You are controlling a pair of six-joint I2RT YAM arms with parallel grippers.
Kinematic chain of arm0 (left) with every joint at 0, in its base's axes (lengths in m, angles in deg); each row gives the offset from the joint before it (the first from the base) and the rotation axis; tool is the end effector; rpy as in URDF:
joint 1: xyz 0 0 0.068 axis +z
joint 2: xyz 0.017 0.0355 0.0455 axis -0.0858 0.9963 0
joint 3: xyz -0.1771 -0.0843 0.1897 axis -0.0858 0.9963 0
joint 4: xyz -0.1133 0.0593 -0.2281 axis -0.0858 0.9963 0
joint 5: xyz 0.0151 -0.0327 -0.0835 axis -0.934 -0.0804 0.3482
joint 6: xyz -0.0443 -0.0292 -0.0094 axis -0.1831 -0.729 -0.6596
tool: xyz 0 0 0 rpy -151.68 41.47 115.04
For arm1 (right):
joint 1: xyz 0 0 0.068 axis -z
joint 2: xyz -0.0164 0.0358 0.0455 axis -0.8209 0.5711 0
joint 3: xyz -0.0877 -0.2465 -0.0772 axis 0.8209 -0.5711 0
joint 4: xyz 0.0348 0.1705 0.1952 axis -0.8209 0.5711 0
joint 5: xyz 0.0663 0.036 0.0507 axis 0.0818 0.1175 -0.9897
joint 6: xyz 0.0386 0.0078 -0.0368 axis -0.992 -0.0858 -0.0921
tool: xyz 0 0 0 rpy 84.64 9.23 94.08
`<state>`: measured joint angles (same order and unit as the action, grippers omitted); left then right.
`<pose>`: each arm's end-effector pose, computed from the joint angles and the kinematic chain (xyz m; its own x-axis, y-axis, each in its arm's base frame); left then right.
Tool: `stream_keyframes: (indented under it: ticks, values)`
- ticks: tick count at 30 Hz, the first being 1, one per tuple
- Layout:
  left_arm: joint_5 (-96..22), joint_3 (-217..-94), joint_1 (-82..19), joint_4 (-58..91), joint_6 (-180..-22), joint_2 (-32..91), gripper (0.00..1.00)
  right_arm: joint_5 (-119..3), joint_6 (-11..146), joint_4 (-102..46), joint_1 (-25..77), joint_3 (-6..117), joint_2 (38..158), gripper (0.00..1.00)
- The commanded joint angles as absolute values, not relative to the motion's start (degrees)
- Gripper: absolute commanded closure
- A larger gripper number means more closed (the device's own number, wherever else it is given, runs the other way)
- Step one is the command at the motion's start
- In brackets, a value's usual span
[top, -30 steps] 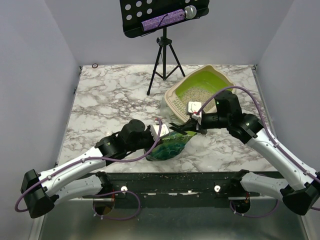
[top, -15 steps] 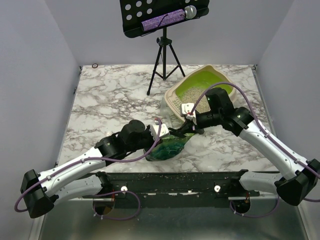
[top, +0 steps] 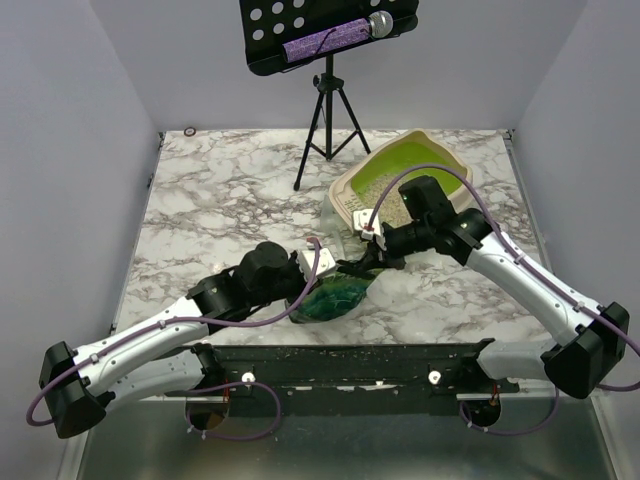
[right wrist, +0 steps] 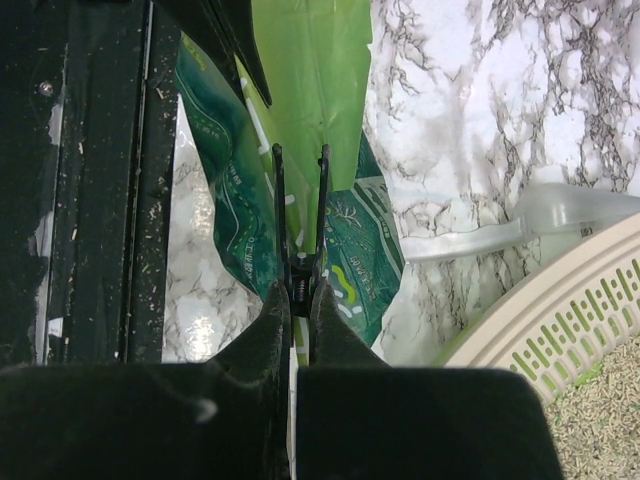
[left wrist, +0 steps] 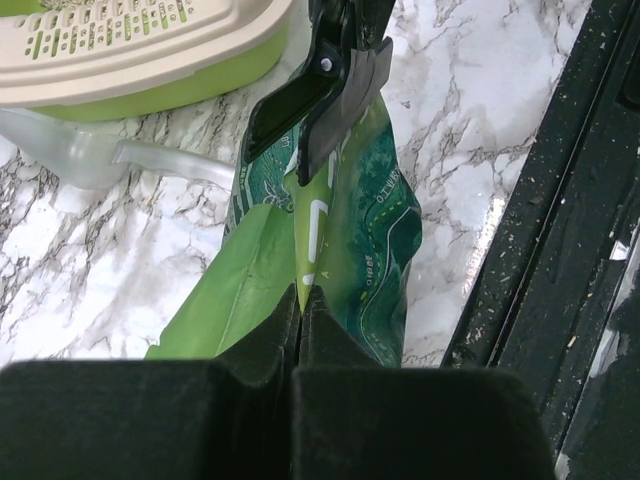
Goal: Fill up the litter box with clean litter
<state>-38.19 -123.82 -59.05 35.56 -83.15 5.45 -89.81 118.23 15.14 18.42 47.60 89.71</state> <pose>0.1160 -0.1679 0.2828 -0.1755 0.4262 -0.8875 0.8925 0.4493 0.0393 0.1926 0.1724 0.3267 0.1148 -0.5775 -0.8083 -0.9932 -0.0507 -0.1048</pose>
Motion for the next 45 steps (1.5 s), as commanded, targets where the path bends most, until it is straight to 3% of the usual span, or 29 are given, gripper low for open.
stream_keyframes:
  ticks: [1, 20, 24, 28, 31, 32, 33, 45]
  values:
    - [-41.9, -123.5, -59.1, 36.3, -82.8, 3.4, 1.00, -87.8, 120.0, 18.8, 18.4, 46.5, 90.8, 0.99]
    - [-44.1, -123.2, -59.2, 36.3, -82.4, 2.5, 1.00, -78.1, 122.8, 18.4, 11.7, 43.9, 96.2, 0.99]
    - [-44.1, -123.2, -59.2, 36.3, -82.3, 2.6, 1.00, -78.3, 122.0, 17.6, 11.1, 44.1, 97.6, 0.94]
    - [-44.3, -123.1, -59.2, 36.3, -82.3, 2.9, 1.00, -80.7, 120.7, 16.7, 11.1, 45.1, 96.6, 0.79]
    - [-44.2, -123.1, -59.2, 36.3, -82.3, 2.9, 1.00, -80.6, 118.4, 16.4, 11.1, 46.3, 95.5, 0.60]
    - [-44.4, -123.0, -59.2, 36.3, -82.3, 2.9, 1.00, -80.3, 117.8, 16.0, 11.1, 46.6, 95.1, 0.46]
    - [-44.4, -123.0, -59.2, 36.3, -82.3, 2.9, 1.00, -79.9, 117.3, 15.8, 11.1, 46.8, 94.7, 0.01]
    - [-48.0, -124.0, -59.2, 37.6, -81.6, 0.9, 1.00, -68.6, 109.7, 0.1, 11.1, 44.5, 83.0, 0.00]
